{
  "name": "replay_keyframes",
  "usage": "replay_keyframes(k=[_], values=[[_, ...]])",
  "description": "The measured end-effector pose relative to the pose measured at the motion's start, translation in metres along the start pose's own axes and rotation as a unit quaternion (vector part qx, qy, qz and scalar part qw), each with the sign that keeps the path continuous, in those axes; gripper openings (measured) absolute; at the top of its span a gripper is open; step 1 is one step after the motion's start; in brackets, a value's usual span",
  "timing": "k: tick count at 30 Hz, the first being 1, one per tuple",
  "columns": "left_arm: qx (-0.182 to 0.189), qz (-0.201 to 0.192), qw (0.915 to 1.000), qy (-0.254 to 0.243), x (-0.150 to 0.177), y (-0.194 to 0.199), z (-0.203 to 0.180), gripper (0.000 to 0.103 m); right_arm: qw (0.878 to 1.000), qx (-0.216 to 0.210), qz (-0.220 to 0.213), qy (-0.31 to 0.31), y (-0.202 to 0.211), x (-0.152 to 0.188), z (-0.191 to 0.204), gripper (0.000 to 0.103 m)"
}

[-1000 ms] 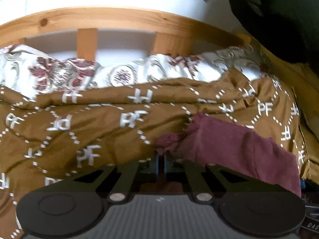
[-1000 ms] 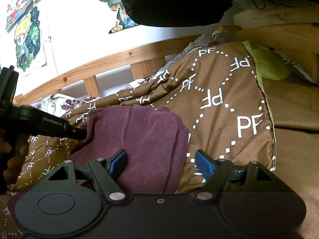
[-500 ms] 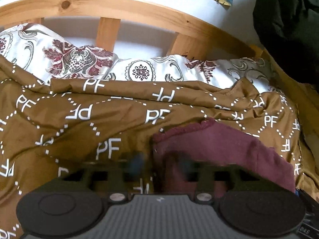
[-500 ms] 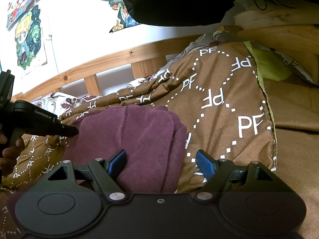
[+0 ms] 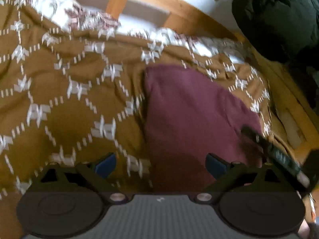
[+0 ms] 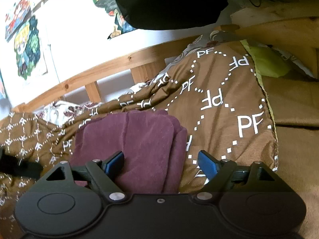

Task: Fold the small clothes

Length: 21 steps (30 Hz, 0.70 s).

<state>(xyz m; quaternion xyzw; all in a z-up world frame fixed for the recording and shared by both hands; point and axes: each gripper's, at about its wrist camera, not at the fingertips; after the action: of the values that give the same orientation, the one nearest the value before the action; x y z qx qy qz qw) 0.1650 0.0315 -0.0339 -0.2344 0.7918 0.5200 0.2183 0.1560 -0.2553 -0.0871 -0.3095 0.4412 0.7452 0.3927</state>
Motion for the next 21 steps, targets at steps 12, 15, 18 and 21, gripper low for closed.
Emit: replay_keyframes(k=[12, 15, 18, 21], values=[[0.012, 0.034, 0.9984, 0.043, 0.020, -0.009, -0.006, 0.102, 0.999, -0.023, -0.007, -0.030, 0.000, -0.003, 0.000, 0.100], [0.012, 0.038, 0.9979, 0.052, 0.019, -0.013, -0.005, 0.102, 0.996, -0.033, -0.012, -0.081, -0.009, -0.013, -0.007, 0.100], [0.009, 0.038, 0.9979, 0.052, 0.020, -0.014, -0.006, 0.102, 0.993, -0.036, -0.012, -0.108, -0.018, -0.022, -0.012, 0.096], [0.006, 0.036, 0.9982, 0.049, 0.021, -0.015, -0.007, 0.103, 0.993, -0.031, -0.013, -0.115, -0.018, -0.019, -0.018, 0.086]])
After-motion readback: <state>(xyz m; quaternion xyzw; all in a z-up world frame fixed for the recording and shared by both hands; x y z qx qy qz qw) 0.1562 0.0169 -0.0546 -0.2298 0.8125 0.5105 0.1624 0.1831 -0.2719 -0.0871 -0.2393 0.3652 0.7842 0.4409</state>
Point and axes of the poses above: each gripper's, at about its wrist camera, not at the fingertips, and y roughly against the way its jaws point, z to its left, x to its underside, and after that the axes turned 5 degrees about -y, right-handed
